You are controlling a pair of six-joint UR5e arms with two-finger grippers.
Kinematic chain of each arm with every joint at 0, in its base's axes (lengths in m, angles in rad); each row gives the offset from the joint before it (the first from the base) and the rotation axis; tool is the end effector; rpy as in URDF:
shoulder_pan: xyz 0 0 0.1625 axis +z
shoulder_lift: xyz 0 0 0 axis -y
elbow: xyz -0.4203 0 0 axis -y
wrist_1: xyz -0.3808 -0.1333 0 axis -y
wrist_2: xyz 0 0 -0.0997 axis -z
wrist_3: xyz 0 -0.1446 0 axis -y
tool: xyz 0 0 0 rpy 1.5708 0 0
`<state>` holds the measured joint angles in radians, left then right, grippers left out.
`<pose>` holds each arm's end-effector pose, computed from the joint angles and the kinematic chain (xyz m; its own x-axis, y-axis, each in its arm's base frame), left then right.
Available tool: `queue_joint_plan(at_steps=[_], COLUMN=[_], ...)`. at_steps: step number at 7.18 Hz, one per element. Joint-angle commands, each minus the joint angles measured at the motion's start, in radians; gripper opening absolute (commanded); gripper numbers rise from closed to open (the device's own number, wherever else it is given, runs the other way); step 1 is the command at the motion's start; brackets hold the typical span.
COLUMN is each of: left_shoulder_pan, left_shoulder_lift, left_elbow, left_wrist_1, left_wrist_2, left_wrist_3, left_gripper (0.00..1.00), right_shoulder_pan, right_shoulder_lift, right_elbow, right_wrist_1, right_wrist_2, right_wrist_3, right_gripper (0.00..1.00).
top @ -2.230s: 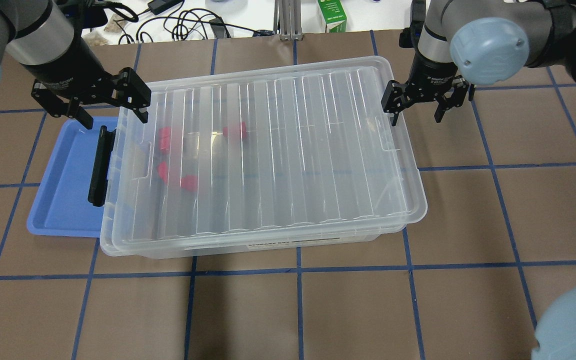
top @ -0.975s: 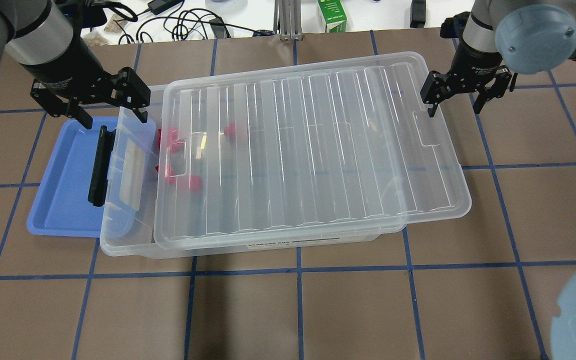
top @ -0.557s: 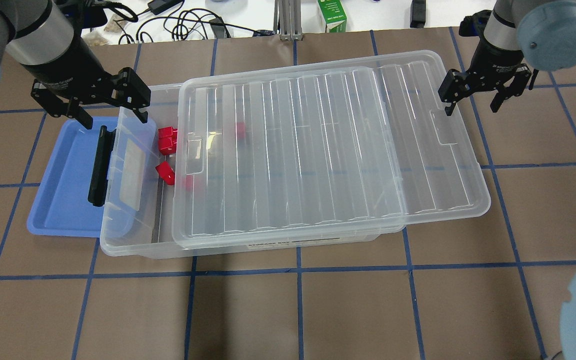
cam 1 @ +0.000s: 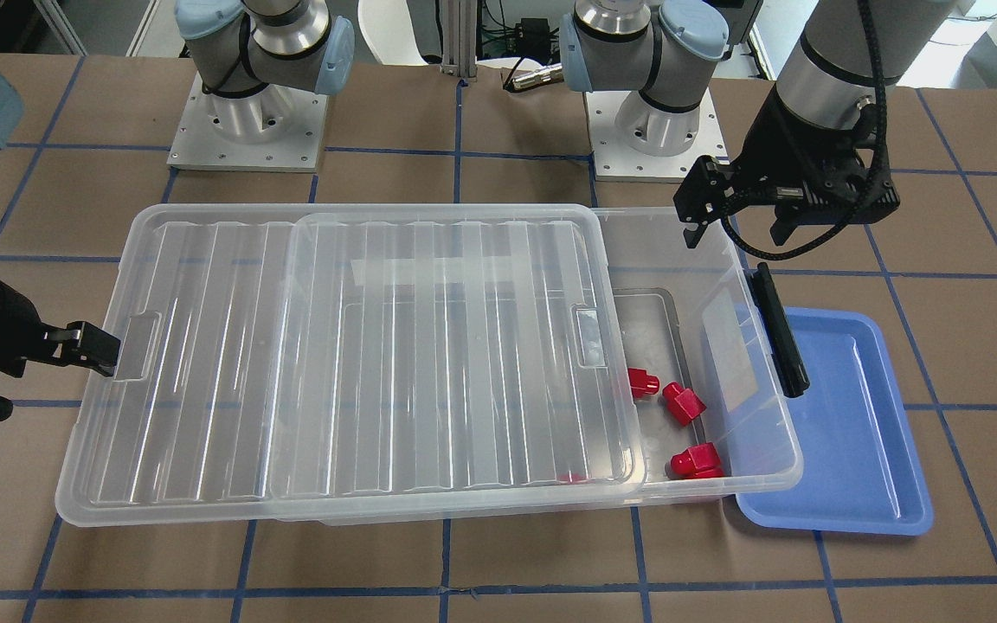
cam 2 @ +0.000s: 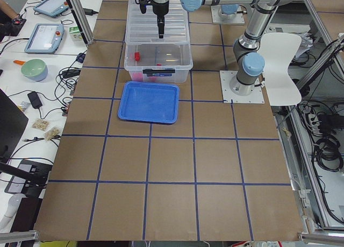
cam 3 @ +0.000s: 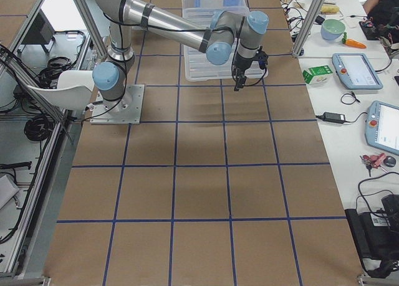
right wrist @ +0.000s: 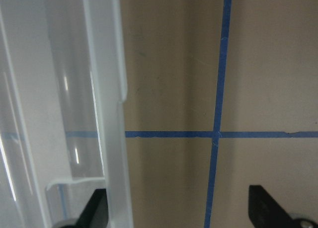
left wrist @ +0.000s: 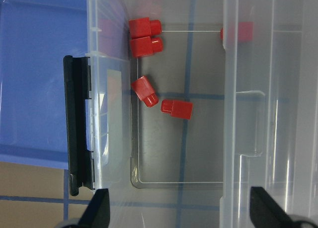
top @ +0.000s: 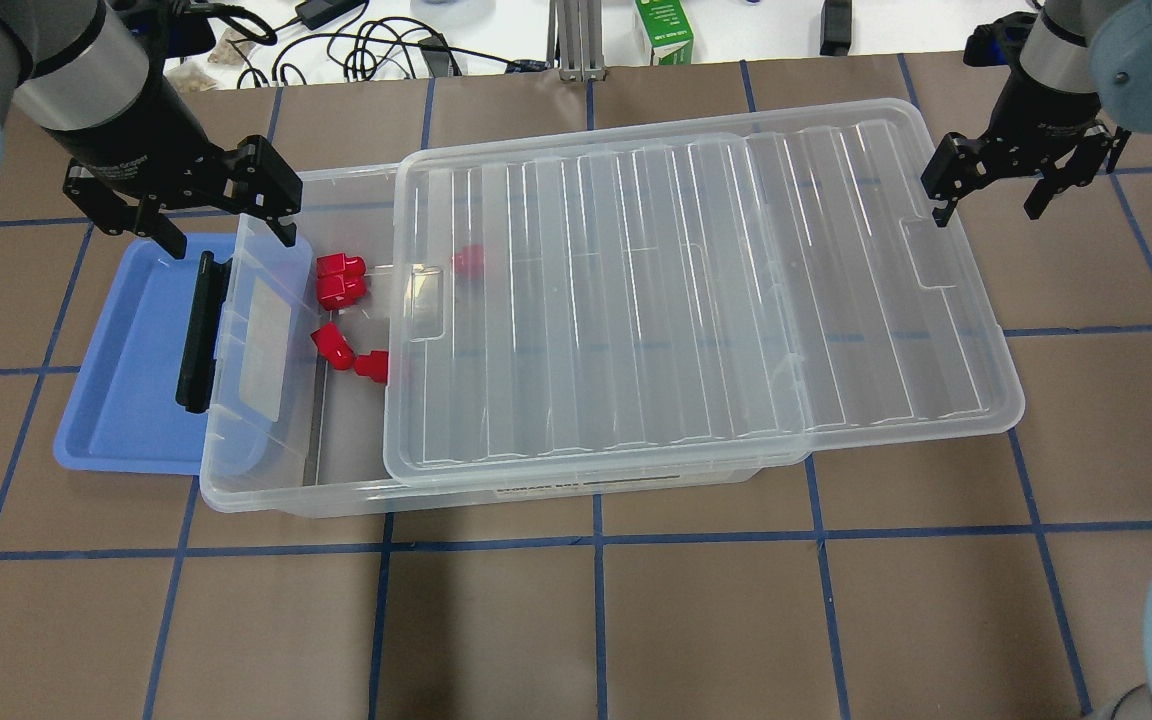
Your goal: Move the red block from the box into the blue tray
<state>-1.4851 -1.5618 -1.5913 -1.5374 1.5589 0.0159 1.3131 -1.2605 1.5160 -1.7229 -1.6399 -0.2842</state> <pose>-0.0935 -0.4896 0.4360 -0.9975 -0.0695 0.0115 -0.0697 0.9973 -0.0221 -0.0288 -0.5933 0.3127 -0.9988 -0.0323 0.0370 -0.0277 0.9926 0.1183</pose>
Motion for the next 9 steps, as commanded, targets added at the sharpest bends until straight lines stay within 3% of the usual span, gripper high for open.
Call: queue_joint_plan(at_steps=[1,4,6,9], left_shoulder_pan=[-0.001,-0.001,-0.001,0.003], left_shoulder_lift=[-0.004,-0.012,-0.059,-0.108], left_elbow=[-0.007,-0.018,-0.057,-0.143], left_wrist_1=[0.002,0.008,0.169,0.194], left_wrist_2=[-0.009,-0.011,-0.017,-0.039], left_wrist_3=[-0.083,-0.211,-0.479,-0.617], left_gripper=[1.00,1.00,1.00,1.00], right_shoulder_pan=[-0.012,-0.040,-0.046,-0.034], right_shoulder_lift=[0.000,0.001,0.001,-0.058], right_elbow=[-0.002,-0.002,0.001,-0.002], right_wrist_1=[0.000,-0.004,-0.001,0.011], right_wrist_2=[-0.006,-0.006,-0.005,0.011], right_wrist_3=[-0.026,-0.070,-0.070,-0.056], right_gripper=[1.00,1.00,1.00,1.00])
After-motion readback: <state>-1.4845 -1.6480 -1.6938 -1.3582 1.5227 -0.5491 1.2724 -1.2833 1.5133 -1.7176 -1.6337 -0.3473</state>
